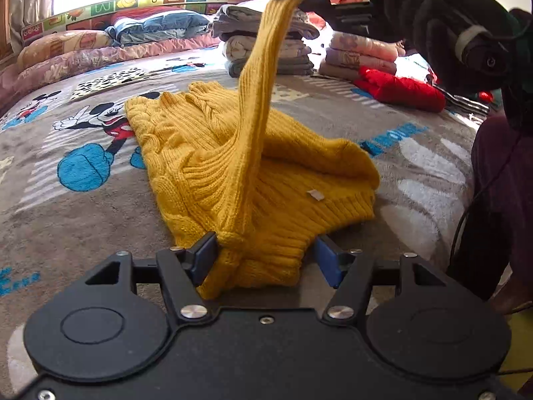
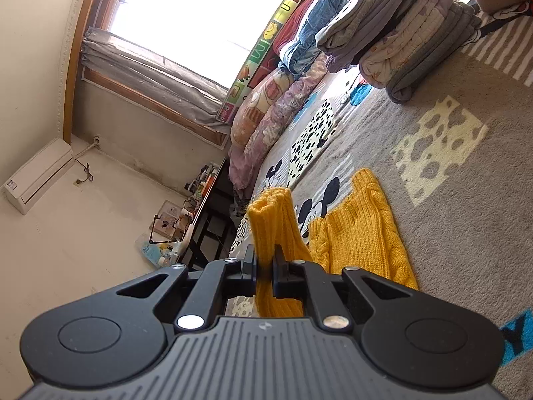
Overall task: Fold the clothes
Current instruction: 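Fold the lifted end over the sweater body and open the right gripper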
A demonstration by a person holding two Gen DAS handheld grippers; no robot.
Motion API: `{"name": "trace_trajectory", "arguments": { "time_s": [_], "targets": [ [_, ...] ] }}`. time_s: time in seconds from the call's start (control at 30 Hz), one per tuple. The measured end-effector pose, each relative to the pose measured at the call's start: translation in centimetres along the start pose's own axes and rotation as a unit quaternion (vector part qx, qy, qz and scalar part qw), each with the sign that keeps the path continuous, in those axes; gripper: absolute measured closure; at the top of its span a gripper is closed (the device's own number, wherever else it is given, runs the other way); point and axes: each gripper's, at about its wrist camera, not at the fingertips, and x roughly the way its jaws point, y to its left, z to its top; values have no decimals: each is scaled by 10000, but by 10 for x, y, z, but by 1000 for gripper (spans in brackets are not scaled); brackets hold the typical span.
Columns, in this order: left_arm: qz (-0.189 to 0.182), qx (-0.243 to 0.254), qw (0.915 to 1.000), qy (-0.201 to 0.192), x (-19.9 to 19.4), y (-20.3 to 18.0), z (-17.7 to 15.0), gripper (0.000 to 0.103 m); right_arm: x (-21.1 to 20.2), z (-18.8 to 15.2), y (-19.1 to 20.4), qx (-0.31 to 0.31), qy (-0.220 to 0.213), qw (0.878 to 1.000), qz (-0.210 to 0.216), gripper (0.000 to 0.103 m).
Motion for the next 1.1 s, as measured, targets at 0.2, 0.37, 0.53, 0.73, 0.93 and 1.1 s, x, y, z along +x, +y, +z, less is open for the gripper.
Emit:
{"name": "trace_trajectory", "arguments": {
  "time_s": [0.2, 0.37, 0.53, 0.73, 0.93, 1.1],
  "targets": [
    [-276, -126, 9994, 144, 6, 6, -2, 41, 35, 3, 13, -259, 126, 9994, -201, 93],
    [-463, -275, 9985, 123, 7, 12, -4, 41, 76, 2, 28, -621, 399, 9961, -484, 93],
    [-654, -446, 9969, 36, 5, 19, -6, 41, 117, -2, 33, -911, 650, 9904, -807, 93],
    [-968, -828, 9918, -94, 3, 34, -9, 41, 151, -8, 27, -1026, 789, 9854, -1102, 93],
    [-1242, -1122, 9857, -190, 3, 44, -12, 40, 175, -13, 20, -1013, 916, 9822, -1290, 93],
    [-1367, -1249, 9825, -226, 3, 49, -13, 40, 192, -17, 10, -1040, 1052, 9777, -1490, 93]
  ]
}}
